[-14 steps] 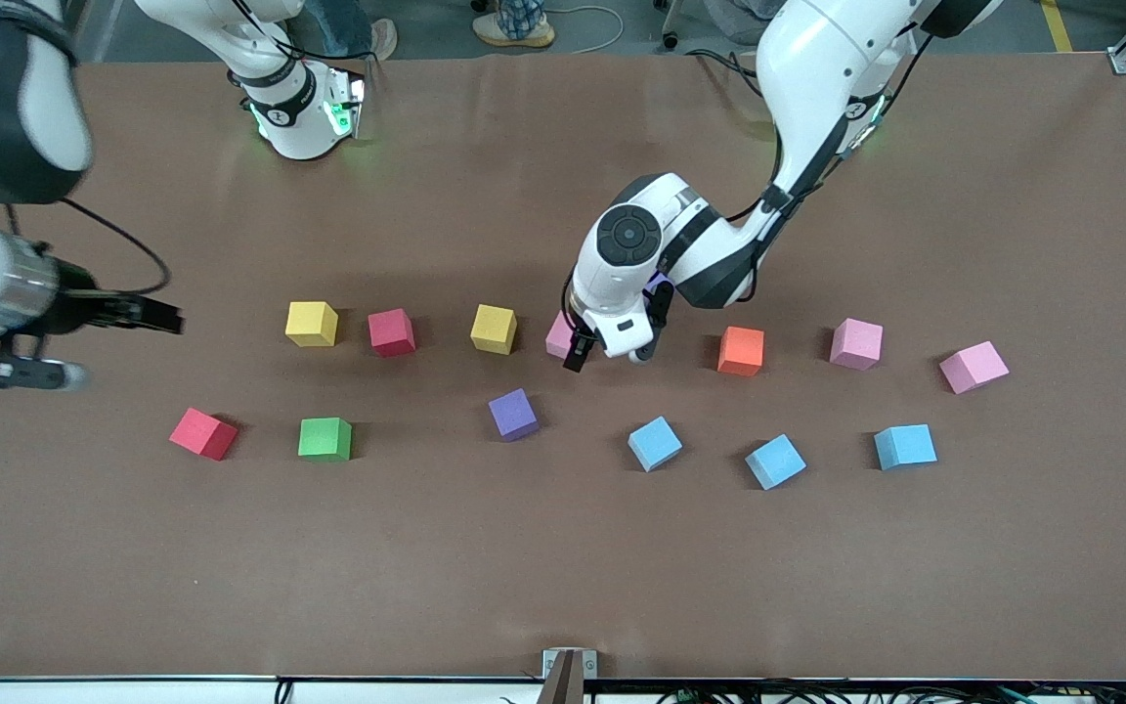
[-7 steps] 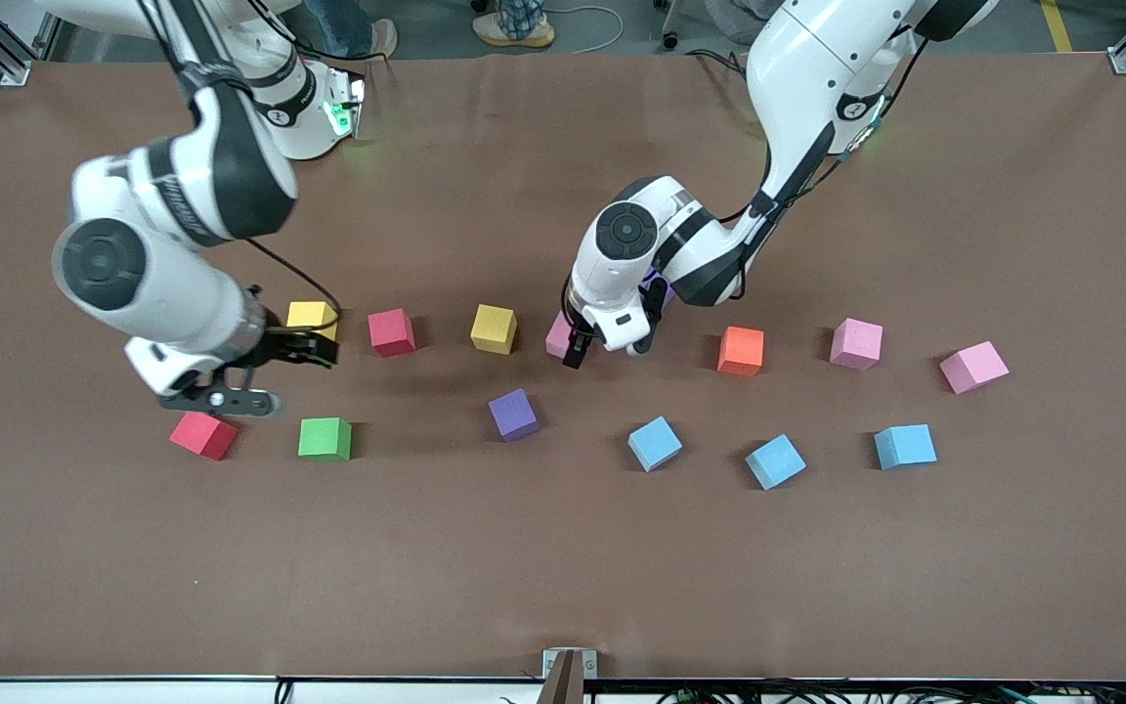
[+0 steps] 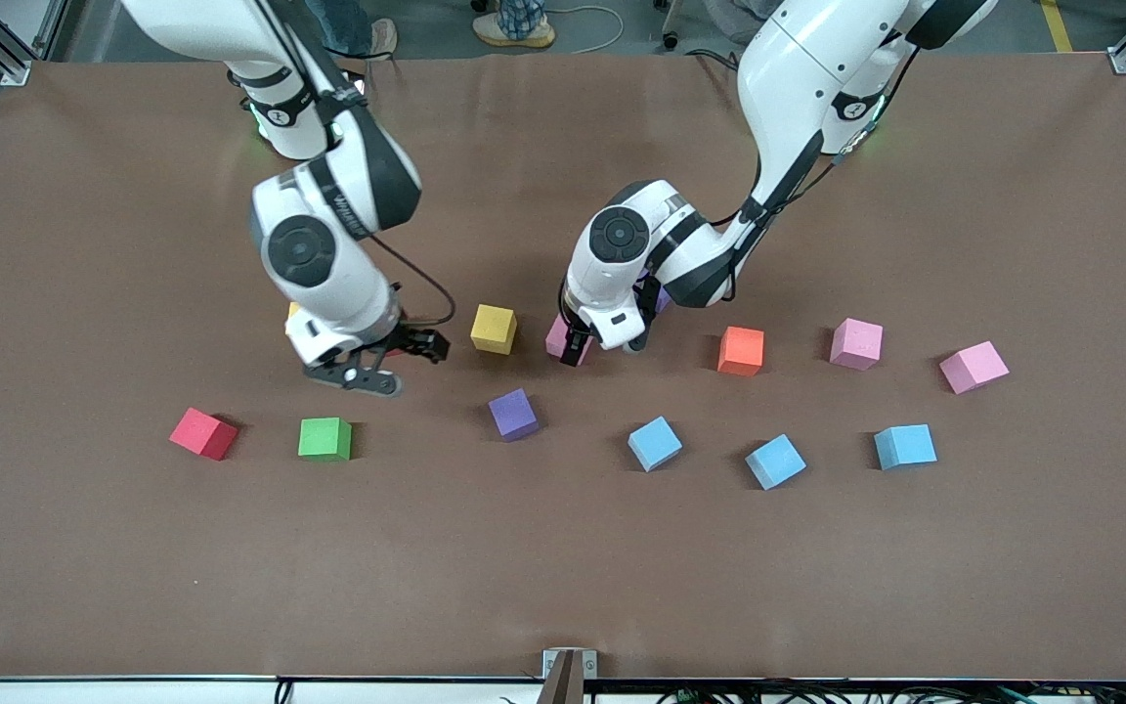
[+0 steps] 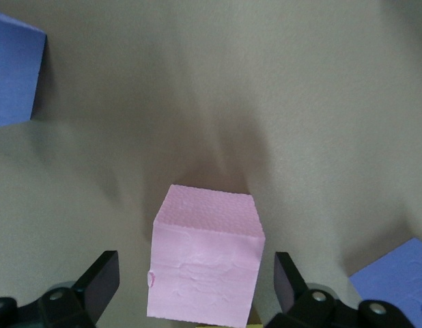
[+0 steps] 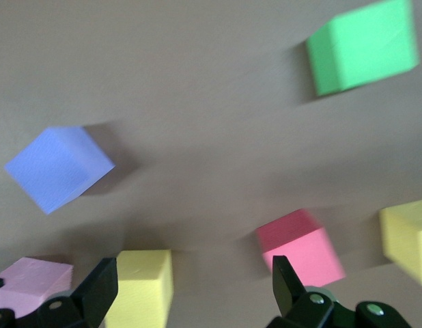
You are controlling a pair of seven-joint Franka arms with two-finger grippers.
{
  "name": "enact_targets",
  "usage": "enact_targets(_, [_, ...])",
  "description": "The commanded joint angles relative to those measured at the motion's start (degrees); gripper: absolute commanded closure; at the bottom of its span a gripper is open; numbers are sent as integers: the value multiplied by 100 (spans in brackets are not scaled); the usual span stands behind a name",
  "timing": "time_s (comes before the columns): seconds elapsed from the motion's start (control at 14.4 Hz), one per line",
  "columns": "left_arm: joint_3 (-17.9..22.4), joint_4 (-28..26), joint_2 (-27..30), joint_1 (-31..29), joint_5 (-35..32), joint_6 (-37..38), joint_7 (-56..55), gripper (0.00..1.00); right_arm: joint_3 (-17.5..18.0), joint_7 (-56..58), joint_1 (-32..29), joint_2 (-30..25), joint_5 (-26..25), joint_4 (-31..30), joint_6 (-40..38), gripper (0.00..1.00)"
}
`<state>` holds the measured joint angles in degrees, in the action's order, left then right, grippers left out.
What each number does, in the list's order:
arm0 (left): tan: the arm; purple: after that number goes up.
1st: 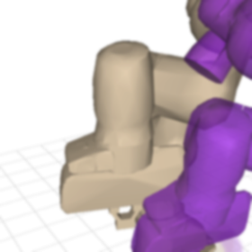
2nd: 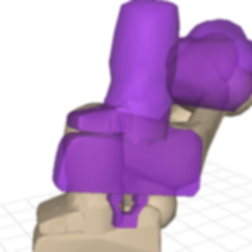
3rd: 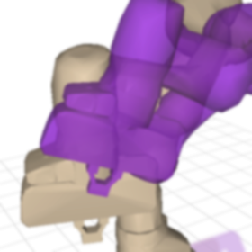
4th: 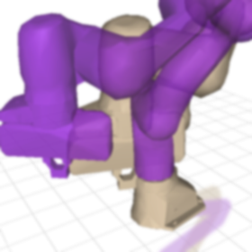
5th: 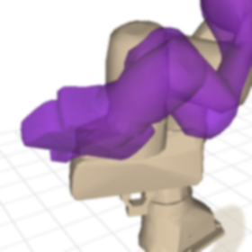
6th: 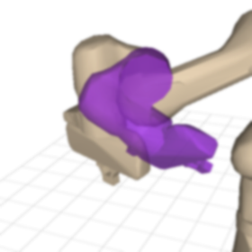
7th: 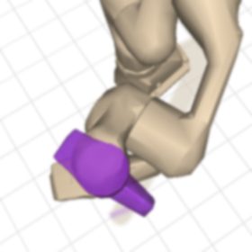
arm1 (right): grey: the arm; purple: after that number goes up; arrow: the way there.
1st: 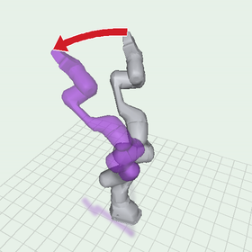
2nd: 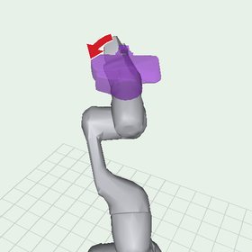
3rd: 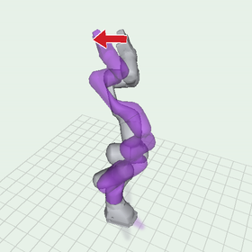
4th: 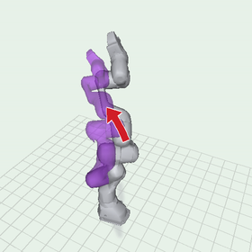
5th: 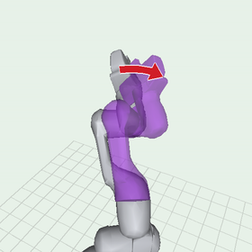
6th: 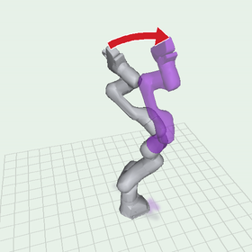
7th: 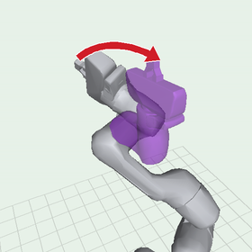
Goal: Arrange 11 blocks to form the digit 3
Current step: 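Grasp the pink cube with the left gripper while the right grasps yellow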
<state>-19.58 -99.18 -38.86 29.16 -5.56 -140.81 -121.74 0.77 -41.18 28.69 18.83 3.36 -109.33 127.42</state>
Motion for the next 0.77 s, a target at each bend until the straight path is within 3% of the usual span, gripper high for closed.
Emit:
enact_targets(0.0, [60, 3, -87, 98, -295, -131, -175, 0, -60, -556, 390, -108, 60, -597, 746, 0])
enact_targets(0.07, [60, 12, -148, 107, -418, -139, -183, 0, -60, -723, 531, -47, 60, -746, 1018, 0])
enact_targets(0.21, [60, 134, -244, 107, -481, -148, -175, 12, -69, -1066, 794, 164, 51, -809, 1345, 0])
enact_targets(0.49, [42, 127, -184, 55, -629, -113, 140, 58, -86, -1296, 963, 411, -2, -801, 1566, 0])
enact_targets(0.7, [-19, -92, 123, 63, -692, -52, 1140, 67, -86, -1349, 1033, 490, -2, -801, 1575, 0])
